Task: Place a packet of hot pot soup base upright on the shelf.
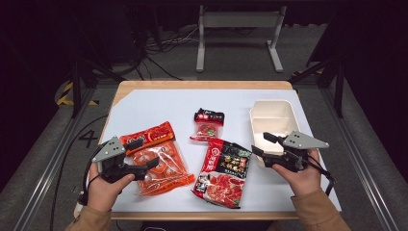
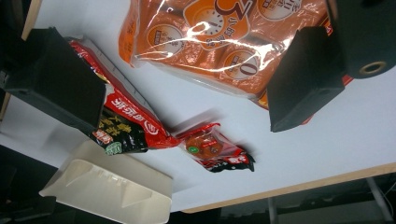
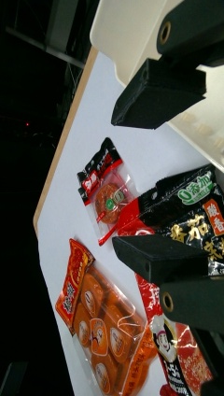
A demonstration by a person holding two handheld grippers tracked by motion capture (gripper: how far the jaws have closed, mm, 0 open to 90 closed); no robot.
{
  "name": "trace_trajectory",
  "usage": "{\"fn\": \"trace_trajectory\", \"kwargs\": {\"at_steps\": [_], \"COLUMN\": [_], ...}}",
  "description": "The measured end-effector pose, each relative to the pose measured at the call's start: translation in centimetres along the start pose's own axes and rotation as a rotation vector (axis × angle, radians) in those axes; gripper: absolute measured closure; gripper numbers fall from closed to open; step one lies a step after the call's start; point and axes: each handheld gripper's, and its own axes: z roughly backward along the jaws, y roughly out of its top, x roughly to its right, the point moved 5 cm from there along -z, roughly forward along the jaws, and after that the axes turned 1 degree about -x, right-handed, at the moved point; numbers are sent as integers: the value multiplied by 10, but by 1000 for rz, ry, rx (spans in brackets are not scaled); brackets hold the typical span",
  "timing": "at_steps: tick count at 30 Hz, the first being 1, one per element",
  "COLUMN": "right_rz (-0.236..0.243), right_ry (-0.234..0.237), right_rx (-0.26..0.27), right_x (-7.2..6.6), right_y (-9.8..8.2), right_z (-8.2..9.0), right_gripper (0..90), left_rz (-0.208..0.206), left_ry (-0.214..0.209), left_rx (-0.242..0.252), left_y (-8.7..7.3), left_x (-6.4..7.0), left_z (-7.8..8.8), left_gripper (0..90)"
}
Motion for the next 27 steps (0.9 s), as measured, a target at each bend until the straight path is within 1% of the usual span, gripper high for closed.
{"fn": "trace_trajectory", "kwargs": {"at_steps": [1, 2, 3, 4, 5, 6, 7, 8, 9, 10, 11, 13, 14, 17, 18, 19, 20, 21, 23, 24, 25, 27], "right_rz": [2, 0, -3, -13, -14, -16, -15, -12, -19, -24, -20, -22, -20, -10, -8, -4, -4, -2, -2, -2, -2, 3], "right_ry": [-4, -1, 4, 17, 22, 26, 21, 19, 21, 25, 22, 12, 10, 9, 10, 13, 13, 13, 19, 19, 19, 25], "right_rx": [0, 4, 5, -2, -4, -2, 2, 2, 1, -7, -7, -11, -12, -9, -7, -5, -5, -4, -3, -4, -4, -2], "right_x": [1, 1, 2, 4, 5, 5, 7, 7, 7, 7, 8, 9, 10, 10, 10, 10, 10, 10, 11, 11, 11, 11], "right_y": [1, 1, 2, 2, 3, 3, 4, 5, 5, 6, 6, 6, 6, 7, 7, 8, 8, 8, 8, 8, 8, 8], "right_z": [1, 2, 2, 3, 3, 3, 3, 4, 4, 4, 4, 4, 4, 5, 6, 6, 6, 6, 6, 6, 6, 7], "right_gripper": [376, 404, 429, 433, 436, 437, 439, 439, 440, 433, 416, 403, 401, 387, 384, 379, 379, 368, 366, 363, 363, 363], "left_rz": [4, -8, 0, 7, 5, 14, 13, 3, 5, -12, -16, -6, -15, -24, -23, -19, -19, -23, -38, -29, -29, -11], "left_ry": [-2, -3, -5, -10, -12, -18, -20, -16, -20, -16, -15, -35, -43, -35, -38, -55, -55, -79, -91, -104, -104, -125], "left_rx": [0, -1, -6, -8, -11, -10, -5, -3, -7, -15, -17, -28, -30, -20, -18, -24, -24, -42, -58, -64, -64, -81], "left_y": [1, 1, 2, 4, 5, 9, 12, 14, 16, 18, 18, 20, 22, 27, 29, 31, 31, 34, 36, 38, 38, 40], "left_x": [1, 1, 1, 2, 1, 1, 1, 0, 1, 0, 1, 2, 1, -1, -1, 0, 0, 2, 3, 5, 5, 6], "left_z": [0, 0, 0, 0, 0, 0, 0, 0, -2, -5, -7, -12, -16, -25, -29, -34, -34, -42, -50, -55, -55, -66], "left_gripper": [129, 129, 130, 131, 138, 146, 148, 150, 151, 152, 151, 151, 151, 143, 143, 142, 142, 142, 144, 144, 144, 144]}}
